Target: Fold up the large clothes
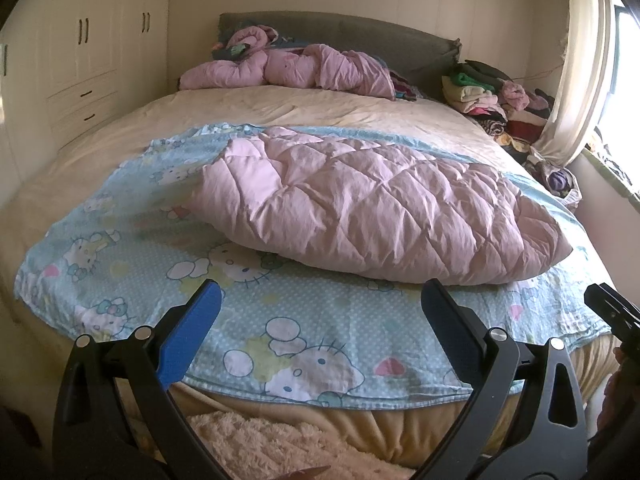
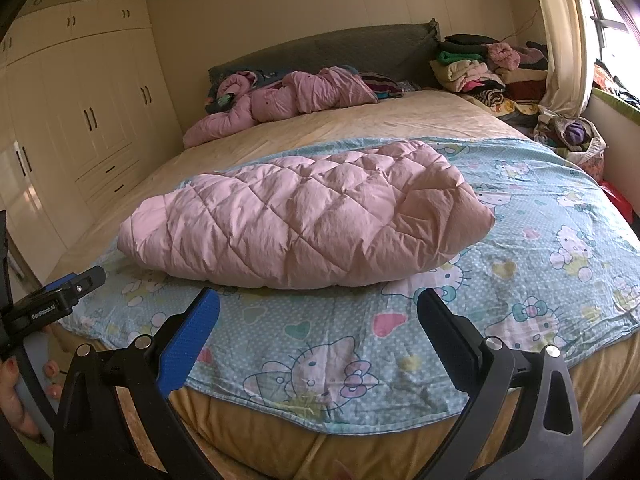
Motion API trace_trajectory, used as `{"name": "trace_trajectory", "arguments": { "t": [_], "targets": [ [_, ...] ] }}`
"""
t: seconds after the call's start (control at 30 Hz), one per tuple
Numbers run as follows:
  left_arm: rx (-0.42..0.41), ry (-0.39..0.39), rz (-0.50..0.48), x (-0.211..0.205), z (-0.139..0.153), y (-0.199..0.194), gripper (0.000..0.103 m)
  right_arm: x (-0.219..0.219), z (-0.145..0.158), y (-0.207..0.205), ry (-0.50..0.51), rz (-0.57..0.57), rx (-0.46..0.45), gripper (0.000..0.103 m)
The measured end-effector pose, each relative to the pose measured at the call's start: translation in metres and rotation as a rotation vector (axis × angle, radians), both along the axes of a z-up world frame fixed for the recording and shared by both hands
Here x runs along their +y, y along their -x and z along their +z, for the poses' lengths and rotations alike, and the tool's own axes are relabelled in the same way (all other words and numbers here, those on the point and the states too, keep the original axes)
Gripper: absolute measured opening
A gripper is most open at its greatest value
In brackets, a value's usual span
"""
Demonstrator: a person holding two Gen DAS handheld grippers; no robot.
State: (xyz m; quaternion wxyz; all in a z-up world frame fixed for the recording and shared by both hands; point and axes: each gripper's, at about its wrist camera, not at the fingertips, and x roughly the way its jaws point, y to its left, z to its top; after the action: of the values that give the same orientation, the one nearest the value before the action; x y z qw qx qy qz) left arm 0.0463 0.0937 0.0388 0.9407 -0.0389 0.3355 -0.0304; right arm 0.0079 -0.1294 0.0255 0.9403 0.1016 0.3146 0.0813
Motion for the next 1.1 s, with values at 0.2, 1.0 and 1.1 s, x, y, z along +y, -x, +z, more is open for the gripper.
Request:
{"name": "trace_trajectory", "arguments": {
  "t": [0.2,1.0,1.1],
  "targets": [
    [0.002,0.0,0.0,-0.0002,-0.0007,0.0002,0.094,0.0007,0.0001,0.0003,0.002,-0.001,0.0,0.099],
    [0.007,-0.012,0.018,-0.0016,-0.0036,0.0032,0.094,-0.002,-0.0025,-0.0005,0.003,-0.004,0.018,0.099],
    [0.015,-0.017,0.025,0.0015,-0.0064,0.0047,0.094,-0.0053,-0.0045,0.0003,0.009,-0.021,0.025,0.099]
  ]
}}
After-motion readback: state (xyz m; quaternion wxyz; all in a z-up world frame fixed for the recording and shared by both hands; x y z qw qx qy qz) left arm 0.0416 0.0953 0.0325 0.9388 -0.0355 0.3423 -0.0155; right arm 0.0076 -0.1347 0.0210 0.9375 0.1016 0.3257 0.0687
